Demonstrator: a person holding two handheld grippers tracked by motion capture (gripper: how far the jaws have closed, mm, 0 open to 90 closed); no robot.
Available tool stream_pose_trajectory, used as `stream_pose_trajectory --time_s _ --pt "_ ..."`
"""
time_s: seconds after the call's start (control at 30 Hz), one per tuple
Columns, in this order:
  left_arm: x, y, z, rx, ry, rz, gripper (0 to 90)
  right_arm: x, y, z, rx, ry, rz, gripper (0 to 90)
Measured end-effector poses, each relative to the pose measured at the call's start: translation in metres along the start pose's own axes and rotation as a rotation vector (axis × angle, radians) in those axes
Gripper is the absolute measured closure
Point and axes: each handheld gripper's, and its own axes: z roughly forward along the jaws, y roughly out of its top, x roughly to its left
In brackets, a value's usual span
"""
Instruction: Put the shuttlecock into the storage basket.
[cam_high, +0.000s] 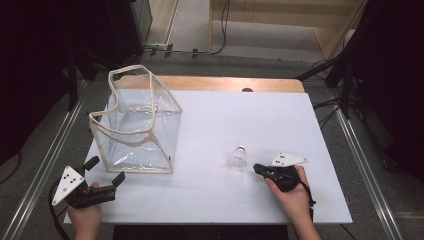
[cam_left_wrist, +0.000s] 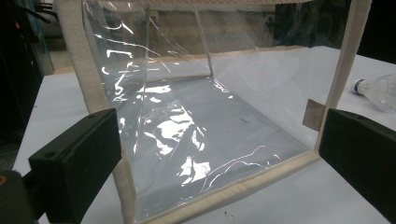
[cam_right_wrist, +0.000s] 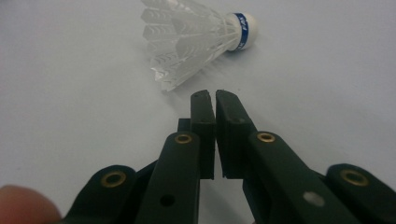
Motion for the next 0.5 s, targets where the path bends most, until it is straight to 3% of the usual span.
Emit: stream_pose_trajectory --time_s 0.2,0.5 --pt "0.000 0.000 0.000 0.001 0.000 0.001 0.0 0.003 0.013 0.013 0.055 0.024 -0.039 87.8" --pt "0.000 0.000 0.000 -0.002 -0.001 0.000 0.0 0.007 0.029 0.023 0.091 0.057 -0.087 87.9"
